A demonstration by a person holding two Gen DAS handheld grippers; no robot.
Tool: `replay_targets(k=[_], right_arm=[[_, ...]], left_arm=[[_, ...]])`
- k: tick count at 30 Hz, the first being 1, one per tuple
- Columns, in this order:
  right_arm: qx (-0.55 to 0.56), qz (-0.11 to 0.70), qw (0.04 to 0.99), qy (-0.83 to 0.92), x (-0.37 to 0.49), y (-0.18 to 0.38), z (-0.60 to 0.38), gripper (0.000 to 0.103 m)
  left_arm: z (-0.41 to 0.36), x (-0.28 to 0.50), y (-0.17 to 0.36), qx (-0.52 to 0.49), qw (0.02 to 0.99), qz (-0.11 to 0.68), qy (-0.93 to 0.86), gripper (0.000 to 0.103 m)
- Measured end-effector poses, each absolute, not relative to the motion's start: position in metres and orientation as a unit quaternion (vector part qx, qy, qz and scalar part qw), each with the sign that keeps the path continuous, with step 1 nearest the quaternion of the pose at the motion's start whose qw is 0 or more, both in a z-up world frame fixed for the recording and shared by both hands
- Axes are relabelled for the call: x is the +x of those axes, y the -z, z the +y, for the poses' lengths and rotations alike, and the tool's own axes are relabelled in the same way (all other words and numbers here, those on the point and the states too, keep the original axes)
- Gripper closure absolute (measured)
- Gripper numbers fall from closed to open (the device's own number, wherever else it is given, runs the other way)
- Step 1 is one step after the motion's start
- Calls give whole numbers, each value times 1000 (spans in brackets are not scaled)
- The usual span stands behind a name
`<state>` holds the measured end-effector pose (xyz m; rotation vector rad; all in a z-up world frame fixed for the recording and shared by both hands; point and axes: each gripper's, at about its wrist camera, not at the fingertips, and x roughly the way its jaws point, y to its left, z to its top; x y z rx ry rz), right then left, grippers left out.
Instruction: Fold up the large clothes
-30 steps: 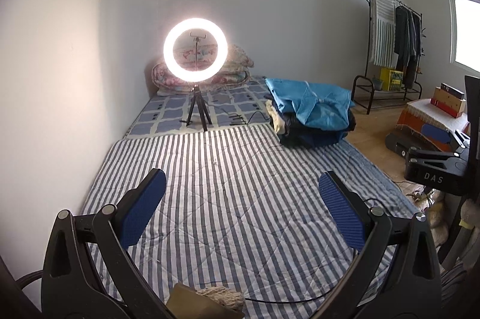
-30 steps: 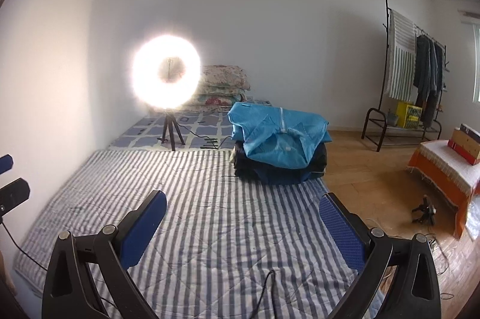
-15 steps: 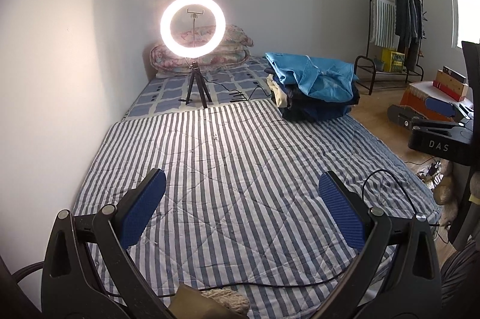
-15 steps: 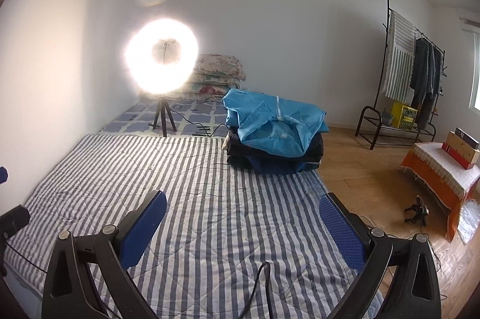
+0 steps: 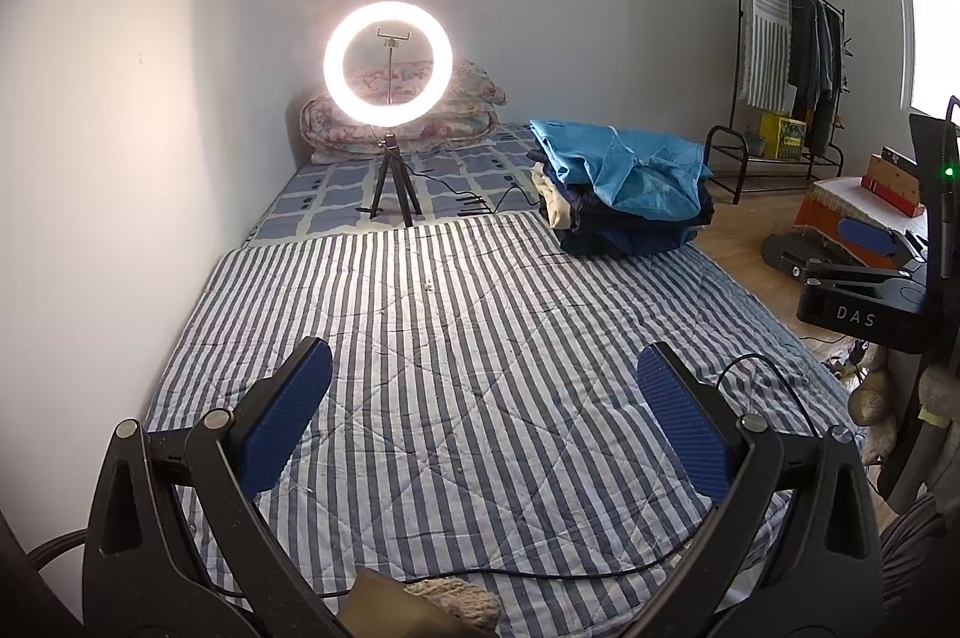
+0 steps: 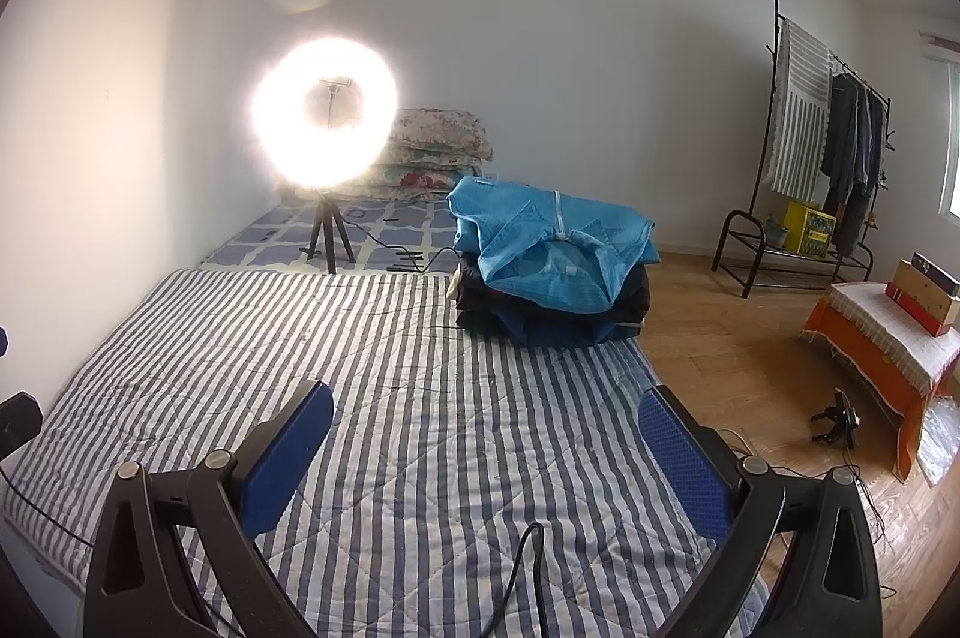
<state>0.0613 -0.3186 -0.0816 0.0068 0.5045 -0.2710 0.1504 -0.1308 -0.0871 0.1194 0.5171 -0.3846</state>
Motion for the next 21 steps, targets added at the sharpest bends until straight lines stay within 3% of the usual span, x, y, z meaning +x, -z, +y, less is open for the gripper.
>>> replay_targets(k=[21], right_arm=[[4,250,959,132,62,83,-319,0]], left_arm=[[-130,147,84,63,947,249,192,0]])
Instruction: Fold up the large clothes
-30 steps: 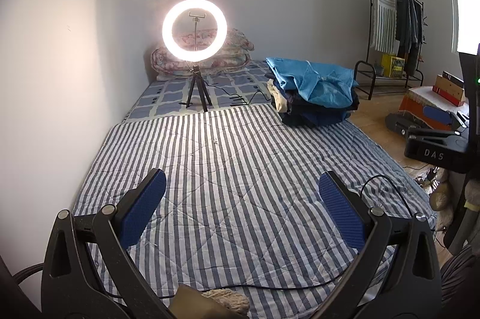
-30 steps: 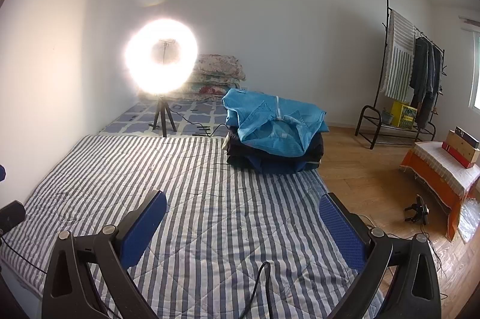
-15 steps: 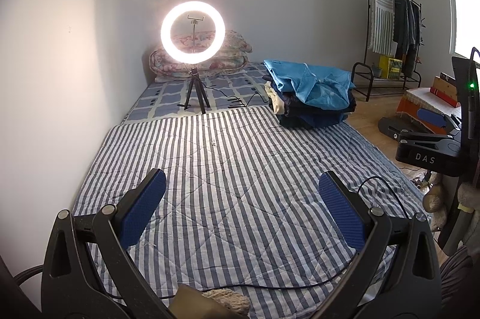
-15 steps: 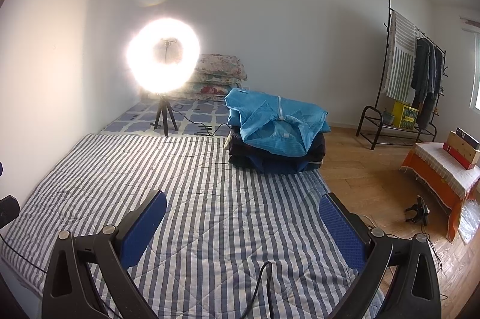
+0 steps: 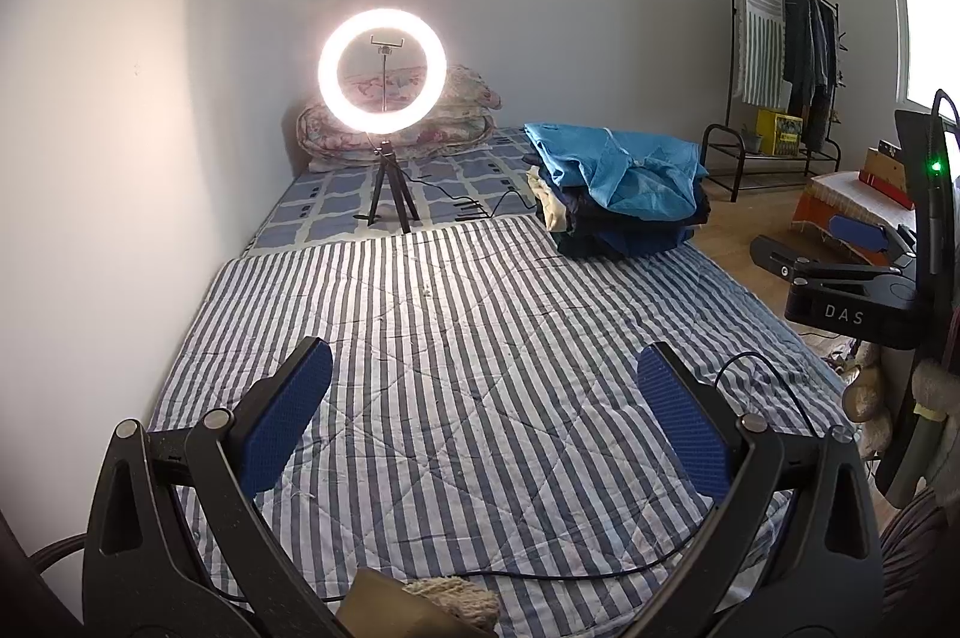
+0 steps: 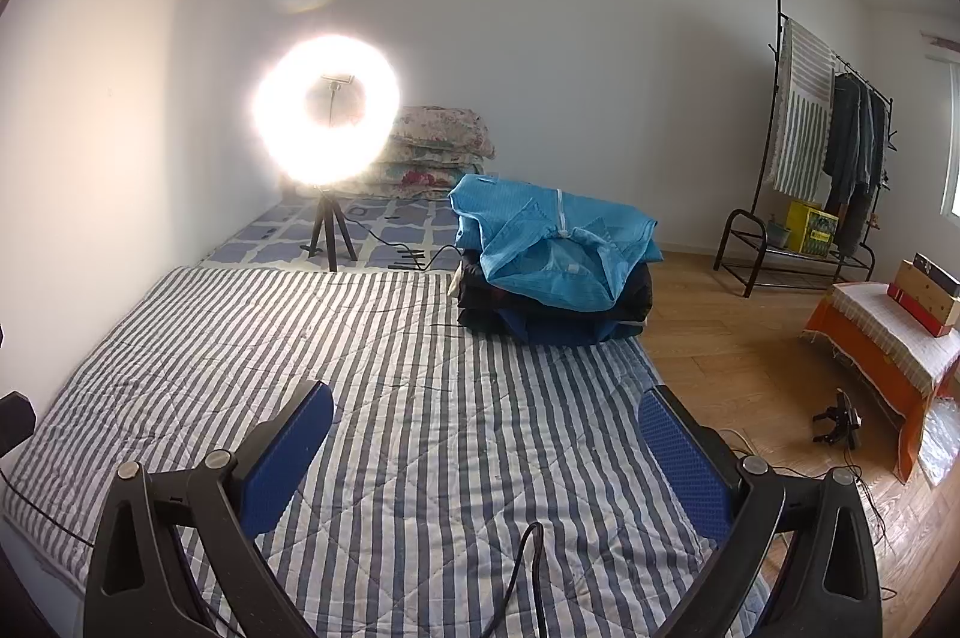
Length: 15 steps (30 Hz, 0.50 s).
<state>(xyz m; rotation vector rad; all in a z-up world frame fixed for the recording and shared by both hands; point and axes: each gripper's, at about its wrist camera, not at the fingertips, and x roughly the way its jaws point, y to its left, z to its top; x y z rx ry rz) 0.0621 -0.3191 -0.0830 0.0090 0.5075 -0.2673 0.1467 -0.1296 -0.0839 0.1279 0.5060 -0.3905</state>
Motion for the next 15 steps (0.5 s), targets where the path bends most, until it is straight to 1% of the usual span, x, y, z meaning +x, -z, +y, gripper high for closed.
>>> replay_targets(k=[15], right_arm=[[2,252,959,132,64,85,-320,0]], left_arm=[[-126,147,81,62,945,250,201,0]])
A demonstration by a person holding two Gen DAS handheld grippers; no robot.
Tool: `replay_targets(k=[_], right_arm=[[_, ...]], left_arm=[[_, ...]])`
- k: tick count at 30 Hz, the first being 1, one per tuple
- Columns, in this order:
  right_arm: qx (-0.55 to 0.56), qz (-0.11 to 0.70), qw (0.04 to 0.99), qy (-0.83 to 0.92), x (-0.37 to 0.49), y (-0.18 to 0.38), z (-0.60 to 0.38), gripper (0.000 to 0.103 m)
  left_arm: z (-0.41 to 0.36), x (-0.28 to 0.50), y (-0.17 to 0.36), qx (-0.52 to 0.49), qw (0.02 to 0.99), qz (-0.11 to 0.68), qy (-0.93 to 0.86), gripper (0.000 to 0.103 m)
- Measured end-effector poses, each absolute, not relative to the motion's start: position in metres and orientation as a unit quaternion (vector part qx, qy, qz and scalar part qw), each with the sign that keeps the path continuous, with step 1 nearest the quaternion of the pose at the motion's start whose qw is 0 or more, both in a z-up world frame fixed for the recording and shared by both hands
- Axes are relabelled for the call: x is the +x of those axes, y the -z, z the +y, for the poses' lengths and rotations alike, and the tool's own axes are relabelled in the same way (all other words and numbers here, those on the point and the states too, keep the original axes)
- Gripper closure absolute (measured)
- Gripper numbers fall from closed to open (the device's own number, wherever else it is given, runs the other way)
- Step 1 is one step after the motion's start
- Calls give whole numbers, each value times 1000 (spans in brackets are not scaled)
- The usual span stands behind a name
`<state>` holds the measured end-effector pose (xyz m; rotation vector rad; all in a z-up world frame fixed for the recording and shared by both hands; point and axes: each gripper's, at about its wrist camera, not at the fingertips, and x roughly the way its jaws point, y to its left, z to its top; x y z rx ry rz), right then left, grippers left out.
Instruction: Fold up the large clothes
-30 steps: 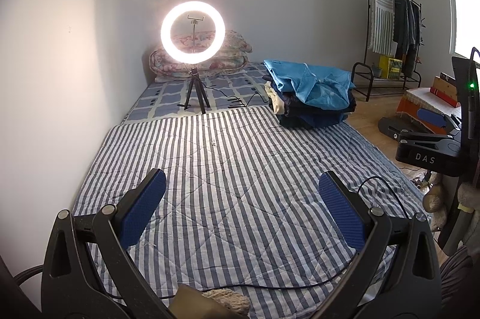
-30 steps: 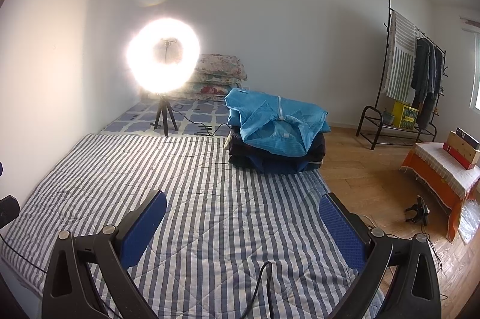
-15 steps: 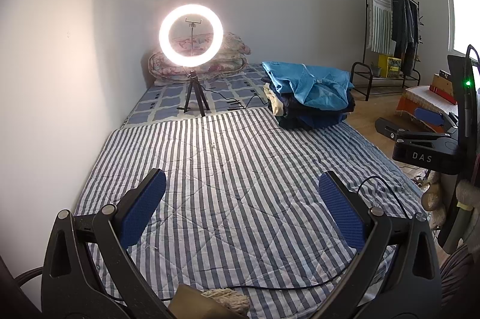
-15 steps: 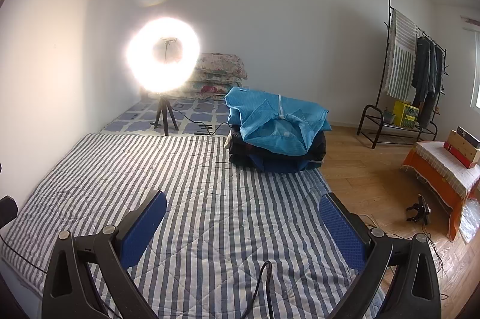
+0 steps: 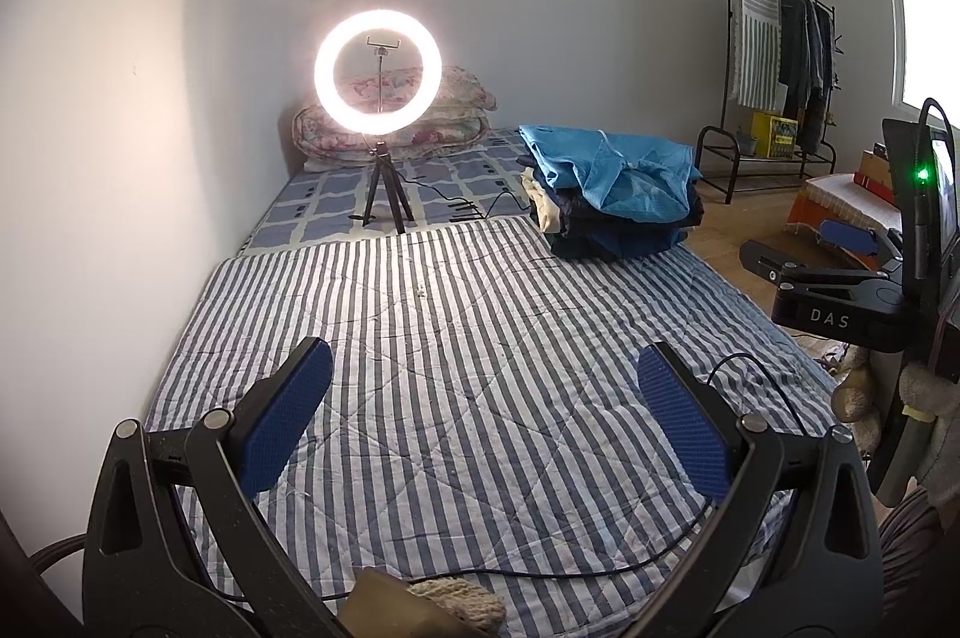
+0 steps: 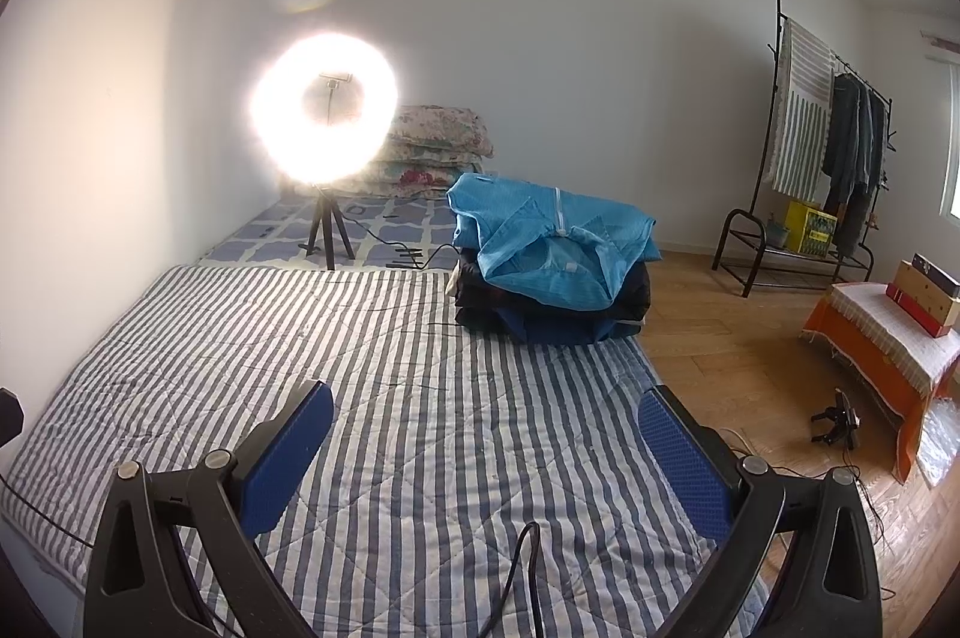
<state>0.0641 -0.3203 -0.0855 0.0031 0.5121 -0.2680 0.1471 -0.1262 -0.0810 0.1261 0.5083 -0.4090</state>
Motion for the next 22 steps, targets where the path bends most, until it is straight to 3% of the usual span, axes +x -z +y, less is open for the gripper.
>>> replay_targets(k=[22], right_arm=[[3,257,958,131,65,88,-321,0]], left_arm=[[-125,148,80,69,948,239,199,0]])
